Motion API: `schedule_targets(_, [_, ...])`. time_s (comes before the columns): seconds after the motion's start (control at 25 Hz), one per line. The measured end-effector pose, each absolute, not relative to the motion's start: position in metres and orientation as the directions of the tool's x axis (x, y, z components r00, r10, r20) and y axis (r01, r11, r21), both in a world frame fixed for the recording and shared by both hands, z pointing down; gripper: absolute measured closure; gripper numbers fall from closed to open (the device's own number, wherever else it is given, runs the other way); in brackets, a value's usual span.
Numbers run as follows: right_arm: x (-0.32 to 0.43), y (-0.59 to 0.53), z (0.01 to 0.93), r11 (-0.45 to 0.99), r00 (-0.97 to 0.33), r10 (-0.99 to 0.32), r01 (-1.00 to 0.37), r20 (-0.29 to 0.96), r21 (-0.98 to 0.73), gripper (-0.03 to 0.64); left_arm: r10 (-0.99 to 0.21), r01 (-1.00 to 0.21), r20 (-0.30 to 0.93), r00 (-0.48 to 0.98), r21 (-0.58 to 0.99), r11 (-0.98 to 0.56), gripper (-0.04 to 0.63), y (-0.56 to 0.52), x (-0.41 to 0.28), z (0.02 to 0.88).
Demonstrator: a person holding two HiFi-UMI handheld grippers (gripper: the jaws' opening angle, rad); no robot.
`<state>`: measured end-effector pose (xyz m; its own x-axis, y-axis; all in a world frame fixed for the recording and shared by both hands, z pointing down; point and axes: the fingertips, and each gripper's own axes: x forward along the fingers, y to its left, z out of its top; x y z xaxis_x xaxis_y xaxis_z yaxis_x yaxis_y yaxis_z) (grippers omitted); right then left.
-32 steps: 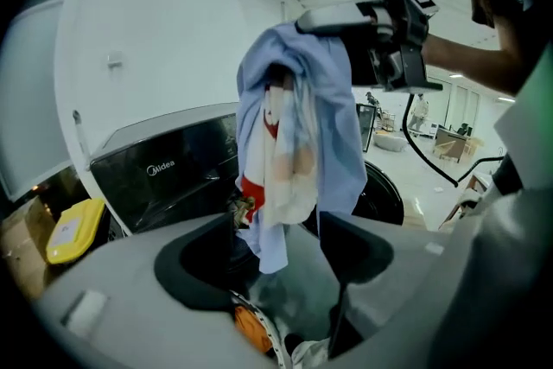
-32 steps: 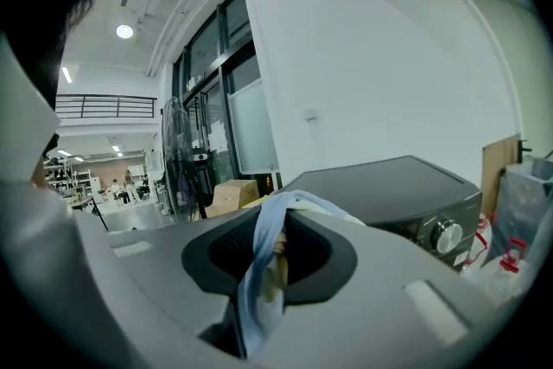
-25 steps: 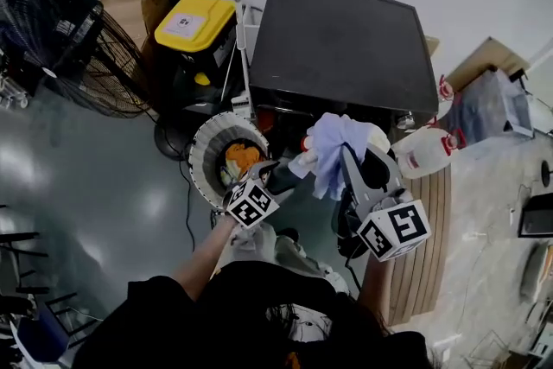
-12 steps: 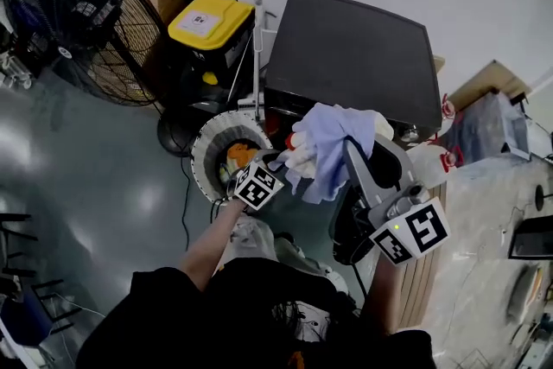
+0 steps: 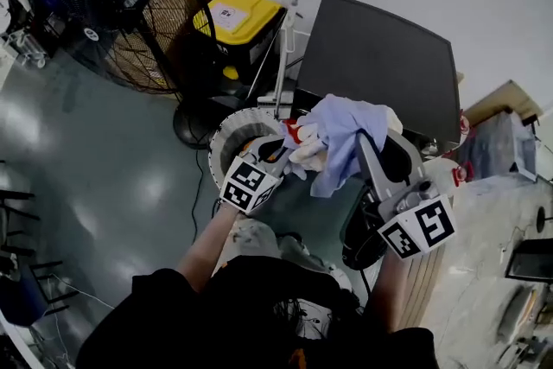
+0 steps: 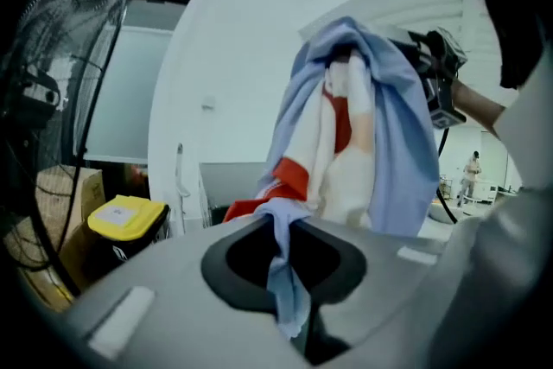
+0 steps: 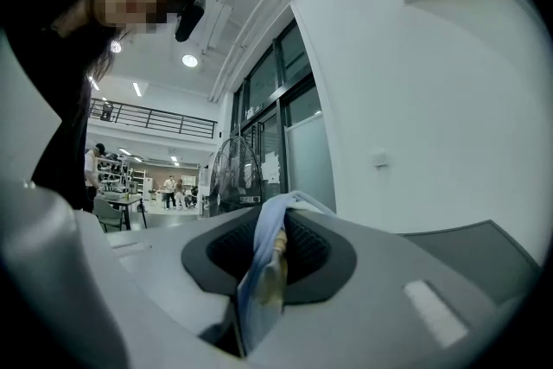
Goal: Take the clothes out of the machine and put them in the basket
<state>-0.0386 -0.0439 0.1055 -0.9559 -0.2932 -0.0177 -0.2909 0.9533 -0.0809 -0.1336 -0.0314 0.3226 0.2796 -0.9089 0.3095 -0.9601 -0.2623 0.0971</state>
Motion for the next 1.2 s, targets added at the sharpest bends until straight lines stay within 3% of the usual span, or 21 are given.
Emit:
schedule_targets(0.32, [-0.109,-0.023,0.095,0.971,-0.971,-0.235,-0.233,-0.034,-0.057,0.526,-0.965,-0.972,0.121,0.232,0.009,-0.233,0.569,0.0,-0.2,0.216])
schedule_targets(0.48, [-0.146,-0.009,0.106,0.978,-0.979,-0.202,-0.202,-0.002,-0.053,0.526,-0.967,-0.971,0.101,0.234,-0.02,-0.237,0.569,0.016,-0.224,0.195])
schedule_targets(0.88, [-0.228,0.007,0.187,0.975,-0.975,-0.169,-0.187,0.142,-0.123,0.526,-0.938,-0.97,0.247,0.244,0.066,-0.235,0.569,0.038,-0.279,0.267])
schedule_targets(1.2, [-0.272,0.01,0.299,0.95,-0.934,-0.176,-0.244,0.311,-0.196,0.525,-0.848,-0.957,0.454,0.274,0.039,-0.288,0.569,0.039,-0.314,0.366])
